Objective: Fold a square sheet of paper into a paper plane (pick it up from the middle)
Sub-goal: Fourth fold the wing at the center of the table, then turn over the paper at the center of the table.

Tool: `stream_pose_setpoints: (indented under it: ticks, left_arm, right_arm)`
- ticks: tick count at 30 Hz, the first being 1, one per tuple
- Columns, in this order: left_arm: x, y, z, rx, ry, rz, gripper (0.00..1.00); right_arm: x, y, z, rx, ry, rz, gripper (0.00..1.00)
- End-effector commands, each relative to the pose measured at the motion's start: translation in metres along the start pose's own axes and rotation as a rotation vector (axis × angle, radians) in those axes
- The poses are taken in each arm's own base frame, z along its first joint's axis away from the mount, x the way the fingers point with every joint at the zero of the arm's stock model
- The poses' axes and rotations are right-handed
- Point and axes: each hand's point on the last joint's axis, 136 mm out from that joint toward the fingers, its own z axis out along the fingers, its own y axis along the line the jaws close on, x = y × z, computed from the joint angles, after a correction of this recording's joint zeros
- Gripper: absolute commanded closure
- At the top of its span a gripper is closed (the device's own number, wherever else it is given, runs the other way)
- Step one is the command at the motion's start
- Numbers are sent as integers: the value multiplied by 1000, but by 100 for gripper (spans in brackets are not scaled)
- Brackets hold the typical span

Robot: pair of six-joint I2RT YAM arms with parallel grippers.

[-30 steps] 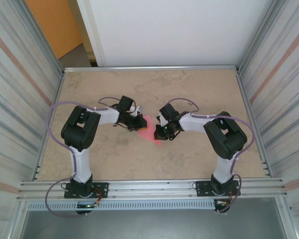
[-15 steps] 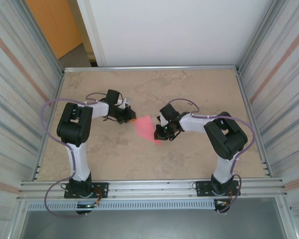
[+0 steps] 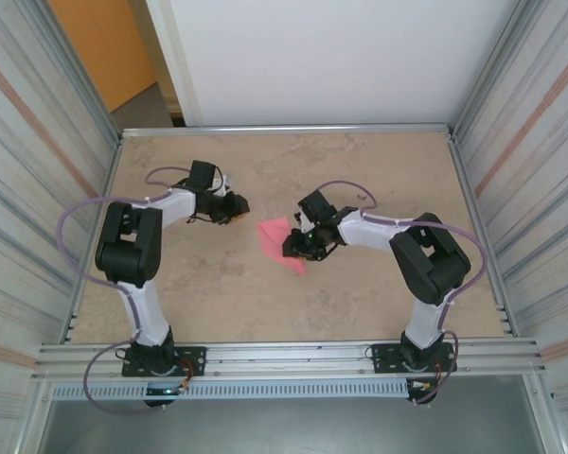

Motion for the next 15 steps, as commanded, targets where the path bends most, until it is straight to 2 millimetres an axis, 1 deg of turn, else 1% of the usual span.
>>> stream_pose_setpoints:
  ticks: [1,4,7,10,15]
  left_arm:
    - [1,-21,-22,66,-63,-37,61]
    - [16,-24,-25,113,-59,-87,52]
    - [30,-27,-26,158,-61,-123,48]
    - [41,-29,-24,176,-47,-132,45]
    - [54,-28,-16,186,-10,-136,43]
  right_arm:
    - [-33,17,-33,-24,-148,-16,57]
    - [-39,0,-33,0,-165,-8,55]
    - [-41,-12,-28,-4,-153,-16,56]
    - [-45,-15,-23,-19,-136,-54,58]
    - [-49,-7,-9,-77,-78,-125,63]
